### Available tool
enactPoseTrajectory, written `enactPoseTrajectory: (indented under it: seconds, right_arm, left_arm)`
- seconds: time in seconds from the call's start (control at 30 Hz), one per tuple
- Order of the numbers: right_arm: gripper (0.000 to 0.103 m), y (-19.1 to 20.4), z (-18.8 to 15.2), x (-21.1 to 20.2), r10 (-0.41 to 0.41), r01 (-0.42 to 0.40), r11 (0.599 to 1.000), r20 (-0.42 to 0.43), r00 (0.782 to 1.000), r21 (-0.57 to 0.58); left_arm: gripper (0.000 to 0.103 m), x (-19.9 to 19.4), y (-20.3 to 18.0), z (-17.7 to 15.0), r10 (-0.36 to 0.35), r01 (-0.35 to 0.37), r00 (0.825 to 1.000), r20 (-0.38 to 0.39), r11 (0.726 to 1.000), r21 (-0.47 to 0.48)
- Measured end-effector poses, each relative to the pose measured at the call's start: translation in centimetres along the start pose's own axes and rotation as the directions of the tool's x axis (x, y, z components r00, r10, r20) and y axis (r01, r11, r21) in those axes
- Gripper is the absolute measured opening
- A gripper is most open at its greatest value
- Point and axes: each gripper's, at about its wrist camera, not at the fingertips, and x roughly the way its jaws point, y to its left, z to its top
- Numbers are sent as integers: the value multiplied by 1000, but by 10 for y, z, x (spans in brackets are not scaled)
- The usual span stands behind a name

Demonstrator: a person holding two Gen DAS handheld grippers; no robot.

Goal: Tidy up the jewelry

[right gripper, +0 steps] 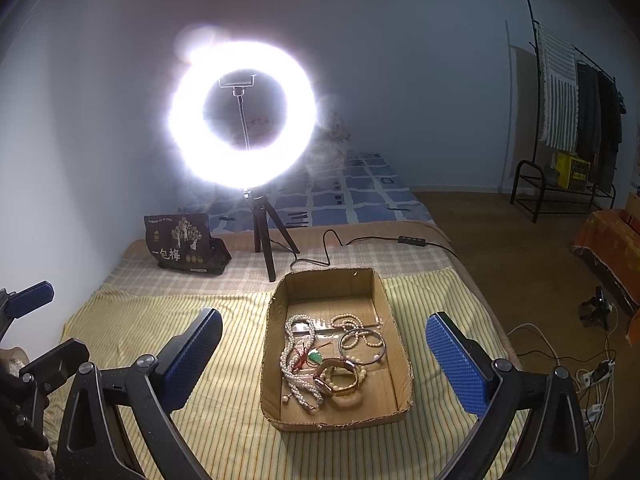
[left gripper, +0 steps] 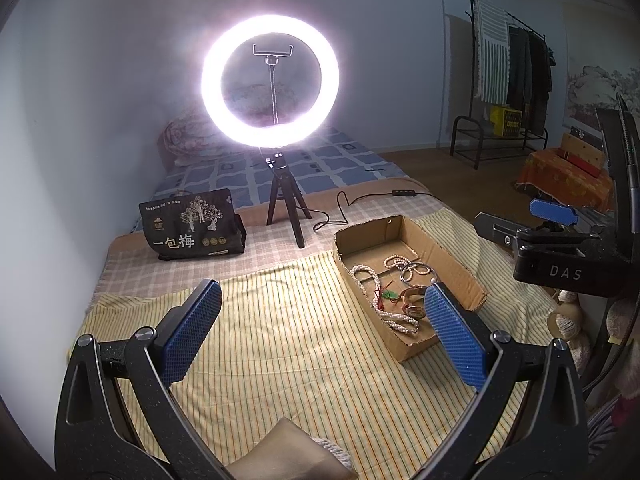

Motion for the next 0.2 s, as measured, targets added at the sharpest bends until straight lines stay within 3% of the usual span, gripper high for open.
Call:
enactPoseTrajectory:
  seconds: [0.2]
  right_arm:
    - [103,0,0,0,1,-1,1000,-3,1000,-2]
  left_arm:
    - [103,-3,0,-4,17,-17,1000,16,1000,10]
